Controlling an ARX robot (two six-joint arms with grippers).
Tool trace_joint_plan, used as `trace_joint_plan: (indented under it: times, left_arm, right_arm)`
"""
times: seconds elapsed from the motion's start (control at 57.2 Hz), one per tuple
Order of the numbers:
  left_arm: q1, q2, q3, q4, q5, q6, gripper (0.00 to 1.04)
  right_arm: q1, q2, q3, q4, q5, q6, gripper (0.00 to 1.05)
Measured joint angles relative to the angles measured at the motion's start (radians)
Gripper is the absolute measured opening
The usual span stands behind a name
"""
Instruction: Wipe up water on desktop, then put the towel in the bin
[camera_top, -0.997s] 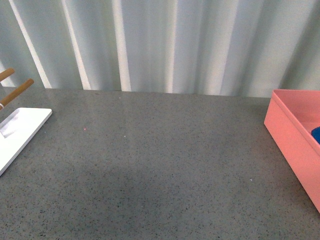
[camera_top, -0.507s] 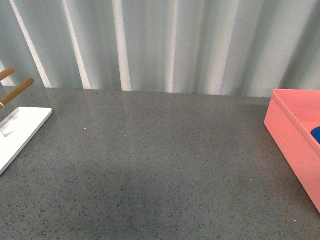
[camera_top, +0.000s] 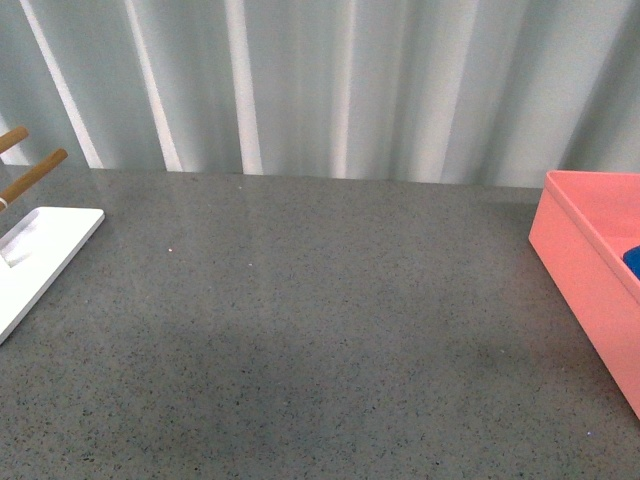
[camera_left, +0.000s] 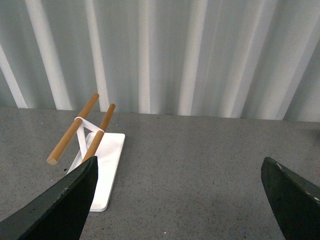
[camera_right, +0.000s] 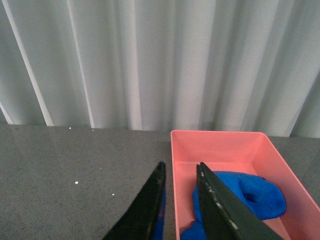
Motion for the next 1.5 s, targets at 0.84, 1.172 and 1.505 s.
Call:
trace_joint_plan:
  times: [0.84,1.172,1.505]
  left_arm:
    - [0.0,0.0,0.0,0.0,0.0,0.0,0.98]
    - [0.0,-0.001,0.0,0.0,0.0,0.0,0.98]
    - [0.0,-0.001,0.0,0.0,0.0,0.0,0.98]
  right_arm:
    - [0.001,-0.292,-0.154,-0.094,0.003,0.005,0.03]
    - [0.001,-0.486,-0.154,-0.293,0.006,0.01,0.03]
    - [0.001,-0.486,-0.154,-0.294,0.006,0.01,0.03]
